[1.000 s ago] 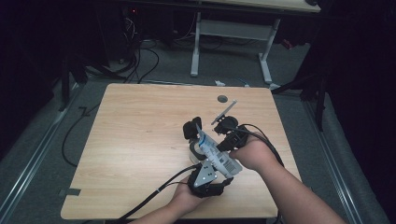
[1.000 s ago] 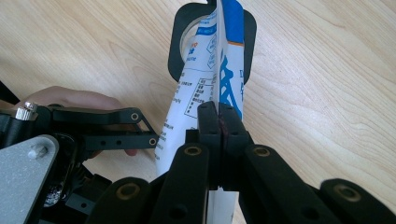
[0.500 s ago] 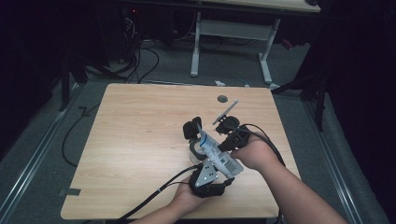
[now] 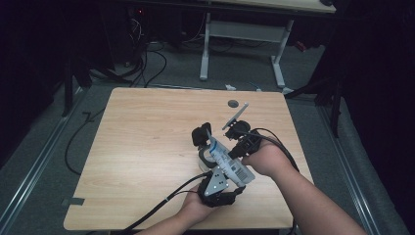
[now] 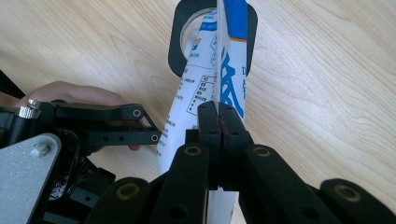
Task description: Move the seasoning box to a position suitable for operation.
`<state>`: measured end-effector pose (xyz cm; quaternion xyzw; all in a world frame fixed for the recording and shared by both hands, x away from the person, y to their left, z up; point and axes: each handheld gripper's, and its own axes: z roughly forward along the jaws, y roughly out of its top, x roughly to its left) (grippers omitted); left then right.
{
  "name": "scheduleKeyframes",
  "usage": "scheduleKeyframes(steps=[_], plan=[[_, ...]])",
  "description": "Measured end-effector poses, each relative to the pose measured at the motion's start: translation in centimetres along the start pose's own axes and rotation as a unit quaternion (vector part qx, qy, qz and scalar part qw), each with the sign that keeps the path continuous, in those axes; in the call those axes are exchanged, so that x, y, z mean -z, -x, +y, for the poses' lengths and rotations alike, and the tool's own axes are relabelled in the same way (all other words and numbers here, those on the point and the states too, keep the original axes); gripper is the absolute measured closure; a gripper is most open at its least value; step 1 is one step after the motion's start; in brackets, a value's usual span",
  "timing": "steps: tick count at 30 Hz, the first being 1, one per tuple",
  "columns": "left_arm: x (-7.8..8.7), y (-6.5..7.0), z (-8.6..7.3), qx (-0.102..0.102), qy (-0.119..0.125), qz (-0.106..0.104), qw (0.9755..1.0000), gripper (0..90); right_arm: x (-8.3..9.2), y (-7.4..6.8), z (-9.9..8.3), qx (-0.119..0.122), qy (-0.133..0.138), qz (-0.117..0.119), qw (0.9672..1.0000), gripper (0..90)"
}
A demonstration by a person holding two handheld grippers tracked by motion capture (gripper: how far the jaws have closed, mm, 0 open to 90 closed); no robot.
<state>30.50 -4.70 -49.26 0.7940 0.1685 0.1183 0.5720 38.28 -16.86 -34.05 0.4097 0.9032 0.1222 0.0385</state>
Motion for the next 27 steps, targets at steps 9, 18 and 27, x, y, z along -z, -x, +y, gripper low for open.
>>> scheduleKeyframes(steps=[9, 18, 27], plan=[[0.04, -0.32, 0.13, 0.001, 0.0, 0.003, 1.0, 48.1, 0.05, -0.17, 0.41, -0.006, -0.003, -0.004, 1.0, 90.0], [0.01, -0.47, 0.41, 0.011, 0.004, -0.001, 0.9999, 47.5, 0.14, -0.05, 0.8, 0.0, -0.003, -0.01, 0.9999, 90.0], [-0.07, -0.63, 0.51, 0.014, 0.005, 0.002, 0.9999, 47.5, 0.15, 0.04, 1.05, 0.0, -0.002, -0.009, 1.0, 90.0]])
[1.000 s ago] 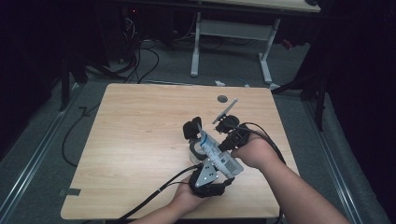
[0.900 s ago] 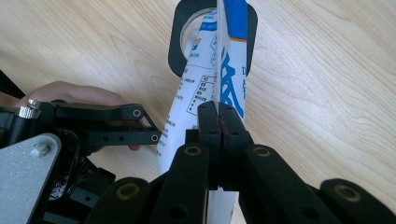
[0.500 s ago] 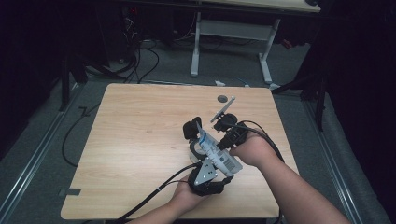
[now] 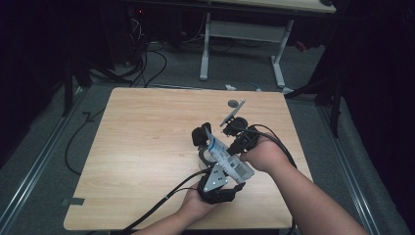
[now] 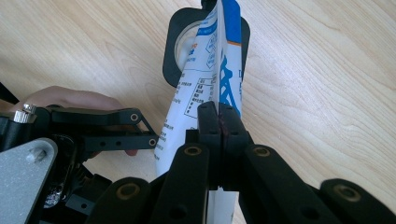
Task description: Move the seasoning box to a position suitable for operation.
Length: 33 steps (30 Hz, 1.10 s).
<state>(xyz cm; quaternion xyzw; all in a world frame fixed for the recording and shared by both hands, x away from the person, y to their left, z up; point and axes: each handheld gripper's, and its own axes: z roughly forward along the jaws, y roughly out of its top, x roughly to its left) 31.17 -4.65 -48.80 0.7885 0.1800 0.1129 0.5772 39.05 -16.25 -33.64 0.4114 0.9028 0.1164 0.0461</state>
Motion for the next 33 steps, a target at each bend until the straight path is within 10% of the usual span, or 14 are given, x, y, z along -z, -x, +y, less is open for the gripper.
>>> scheduleKeyframes(steps=[33], plan=[[0.18, 0.08, 0.08, -0.002, 0.004, 0.002, 1.0, 47.6, -0.06, -0.05, 0.29, 0.013, 0.0, -0.002, 0.9999, 90.0]])
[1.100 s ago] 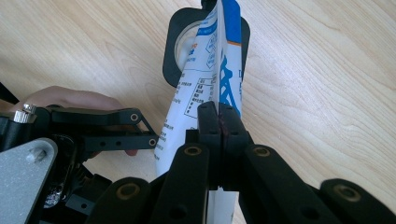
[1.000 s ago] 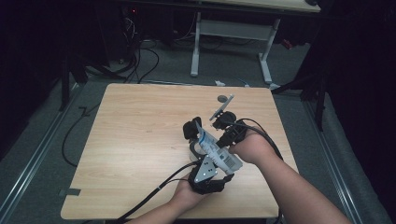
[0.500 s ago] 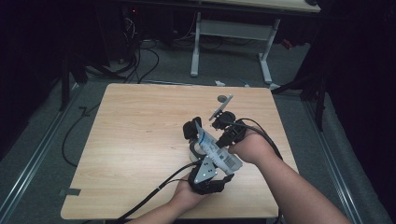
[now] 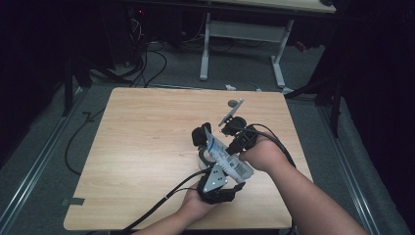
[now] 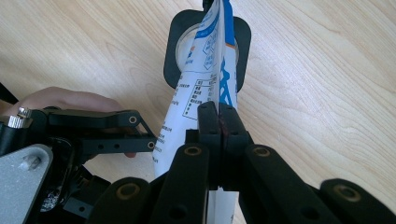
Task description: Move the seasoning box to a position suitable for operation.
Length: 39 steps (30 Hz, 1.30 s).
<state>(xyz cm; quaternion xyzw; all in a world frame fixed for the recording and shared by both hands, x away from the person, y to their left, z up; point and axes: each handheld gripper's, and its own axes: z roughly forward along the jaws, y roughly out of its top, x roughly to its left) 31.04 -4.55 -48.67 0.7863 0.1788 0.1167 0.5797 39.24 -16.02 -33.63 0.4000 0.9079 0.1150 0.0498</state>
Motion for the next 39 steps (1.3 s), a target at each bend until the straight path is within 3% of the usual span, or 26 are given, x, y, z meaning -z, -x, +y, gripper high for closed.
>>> scheduleKeyframes(steps=[10, 16, 19, 21, 39], plan=[[0.06, 0.0, 0.1, 0.0, 0.003, 0.0, 1.0, 47.6, 0.12, -0.14, 0.13, -0.007, -0.004, 0.0, 1.0, 90.0], [0.09, -0.04, 0.15, 0.001, 0.004, -0.001, 1.0, 47.6, 0.08, 0.0, 0.17, 0.004, 0.0, -0.001, 1.0, 90.0], [0.12, -0.06, 0.17, 0.001, 0.005, 0.0, 1.0, 47.6, 0.13, -0.2, 0.24, -0.009, -0.003, 0.0, 1.0, 90.0], [0.15, -0.08, 0.2, 0.001, 0.004, 0.0, 1.0, 47.6, 0.11, -0.08, 0.25, 0.001, 0.0, -0.001, 1.0, 90.0], [0.11, -0.07, 0.31, 0.002, 0.008, 0.0, 1.0, 47.6, 0.14, 0.0, 0.36, 0.002, -0.001, -0.001, 1.0, 90.0]])
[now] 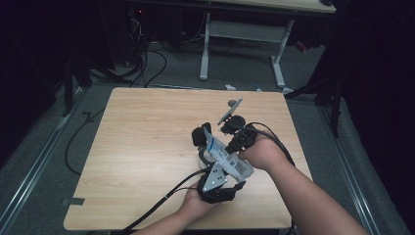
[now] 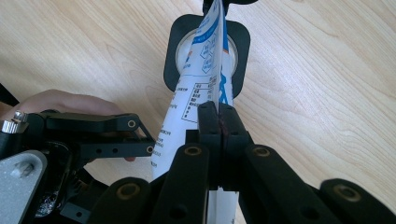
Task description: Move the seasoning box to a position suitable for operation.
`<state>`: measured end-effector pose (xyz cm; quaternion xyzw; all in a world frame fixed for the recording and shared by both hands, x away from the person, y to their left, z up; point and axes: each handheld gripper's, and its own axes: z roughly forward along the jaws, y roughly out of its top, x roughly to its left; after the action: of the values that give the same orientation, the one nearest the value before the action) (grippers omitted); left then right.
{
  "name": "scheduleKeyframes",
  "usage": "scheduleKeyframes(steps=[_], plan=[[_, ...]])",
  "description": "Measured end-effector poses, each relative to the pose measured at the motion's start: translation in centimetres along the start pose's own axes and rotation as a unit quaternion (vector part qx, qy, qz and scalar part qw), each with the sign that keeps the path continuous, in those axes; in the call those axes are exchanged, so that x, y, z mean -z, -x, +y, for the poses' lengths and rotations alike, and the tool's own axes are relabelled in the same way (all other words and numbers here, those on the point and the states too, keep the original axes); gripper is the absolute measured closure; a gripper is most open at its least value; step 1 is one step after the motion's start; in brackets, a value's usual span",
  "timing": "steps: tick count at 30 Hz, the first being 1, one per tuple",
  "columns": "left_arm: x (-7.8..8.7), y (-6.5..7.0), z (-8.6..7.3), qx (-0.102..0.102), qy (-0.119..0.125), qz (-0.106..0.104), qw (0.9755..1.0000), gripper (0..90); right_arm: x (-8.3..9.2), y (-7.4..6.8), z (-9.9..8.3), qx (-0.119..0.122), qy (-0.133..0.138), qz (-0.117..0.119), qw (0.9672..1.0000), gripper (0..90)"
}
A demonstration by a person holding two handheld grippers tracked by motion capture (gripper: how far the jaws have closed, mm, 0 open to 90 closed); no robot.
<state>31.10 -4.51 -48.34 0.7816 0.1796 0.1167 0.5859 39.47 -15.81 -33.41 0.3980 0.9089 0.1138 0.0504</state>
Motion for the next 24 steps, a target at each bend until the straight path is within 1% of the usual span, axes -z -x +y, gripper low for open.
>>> scheduleKeyframes(steps=[3, 7, 8, 9, 11, 15, 17, 24], plan=[[0.01, 0.01, -0.01, 0.0, 0.0, 0.0, 1.0, 47.6, 0.01, -0.11, 0.06, -0.007, -0.002, 0.0, 1.0, 90.0], [0.0, 0.0, 0.0, 0.0, 0.001, 0.001, 1.0, 47.6, 0.0, -0.08, 0.11, -0.002, -0.001, -0.001, 1.0, 90.0], [-0.01, 0.0, -0.01, 0.0, 0.002, 0.001, 1.0, 47.6, -0.03, 0.02, 0.08, 0.005, 0.001, -0.001, 1.0, 90.0], [-0.01, -0.02, 0.0, 0.001, 0.003, 0.001, 1.0, 47.6, -0.01, -0.04, 0.11, 0.001, 0.0, -0.001, 1.0, 90.0], [0.0, -0.04, 0.01, 0.0, 0.003, 0.001, 1.0, 47.6, 0.01, 0.01, 0.13, 0.006, 0.001, -0.002, 1.0, 90.0], [0.01, -0.07, 0.02, 0.0, 0.004, 0.002, 1.0, 47.6, 0.0, 0.02, 0.18, 0.007, 0.002, -0.001, 1.0, 90.0], [0.01, -0.09, 0.03, 0.001, 0.004, 0.002, 1.0, 47.6, 0.01, -0.07, 0.16, 0.0, 0.001, -0.002, 1.0, 90.0], [0.01, -0.1, 0.03, 0.001, 0.004, 0.002, 1.0, 47.6, -0.02, -0.02, 0.28, 0.006, 0.001, -0.002, 1.0, 90.0]])
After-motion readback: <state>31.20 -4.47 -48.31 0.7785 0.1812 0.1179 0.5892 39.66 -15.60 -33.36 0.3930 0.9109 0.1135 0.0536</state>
